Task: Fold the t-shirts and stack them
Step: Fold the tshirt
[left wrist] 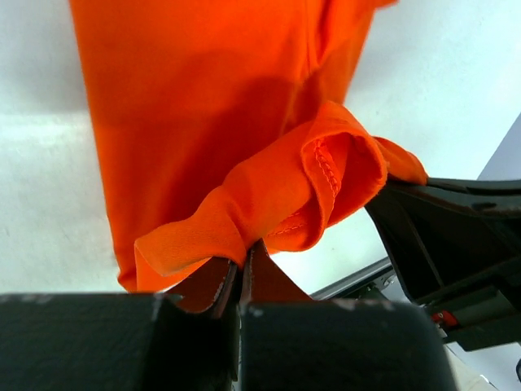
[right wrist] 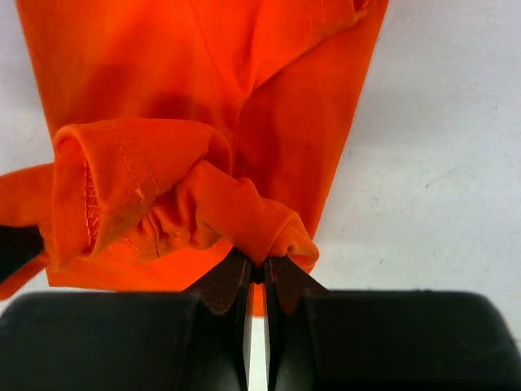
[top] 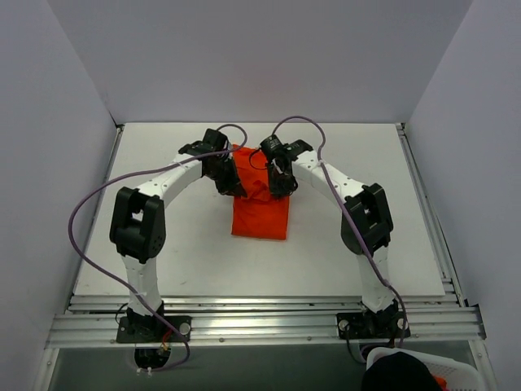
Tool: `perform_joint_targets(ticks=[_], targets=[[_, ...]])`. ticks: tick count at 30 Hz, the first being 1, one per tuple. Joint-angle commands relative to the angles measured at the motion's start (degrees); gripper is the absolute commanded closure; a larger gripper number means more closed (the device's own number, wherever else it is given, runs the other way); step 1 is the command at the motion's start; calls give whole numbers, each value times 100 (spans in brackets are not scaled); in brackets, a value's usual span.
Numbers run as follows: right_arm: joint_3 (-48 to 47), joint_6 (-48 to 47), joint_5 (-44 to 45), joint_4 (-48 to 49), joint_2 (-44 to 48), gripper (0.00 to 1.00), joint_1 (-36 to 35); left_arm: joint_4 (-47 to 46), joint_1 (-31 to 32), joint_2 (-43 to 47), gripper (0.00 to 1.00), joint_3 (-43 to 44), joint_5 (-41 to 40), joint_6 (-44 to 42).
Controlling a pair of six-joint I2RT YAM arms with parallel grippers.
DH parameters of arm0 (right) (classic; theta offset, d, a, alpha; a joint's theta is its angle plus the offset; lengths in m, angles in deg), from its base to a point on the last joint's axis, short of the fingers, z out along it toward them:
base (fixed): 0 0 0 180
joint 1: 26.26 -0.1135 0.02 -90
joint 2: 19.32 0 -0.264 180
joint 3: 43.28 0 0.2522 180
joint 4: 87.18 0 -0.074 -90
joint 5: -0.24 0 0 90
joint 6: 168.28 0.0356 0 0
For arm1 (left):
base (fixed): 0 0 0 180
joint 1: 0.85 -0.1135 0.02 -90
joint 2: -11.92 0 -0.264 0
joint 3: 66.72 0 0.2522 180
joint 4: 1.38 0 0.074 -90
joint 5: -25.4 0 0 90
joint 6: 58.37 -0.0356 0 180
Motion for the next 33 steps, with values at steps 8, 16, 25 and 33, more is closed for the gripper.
perform_joint_targets(ticks=[8, 16, 25, 33], targets=[[-2101, 356, 981, -1100, -1416, 1, 286, 198, -467, -2020, 6, 2485, 862, -456], [-3635, 383, 1148, -1507, -1761, 0, 690, 49, -1003, -2075, 6, 3814, 960, -33], [-1082, 400, 1211, -498, 269, 11, 726, 357, -1478, -828, 6, 2616, 652, -201], [143, 918, 516, -276, 797, 86, 252, -354, -1312, 727, 6, -454, 511, -245]])
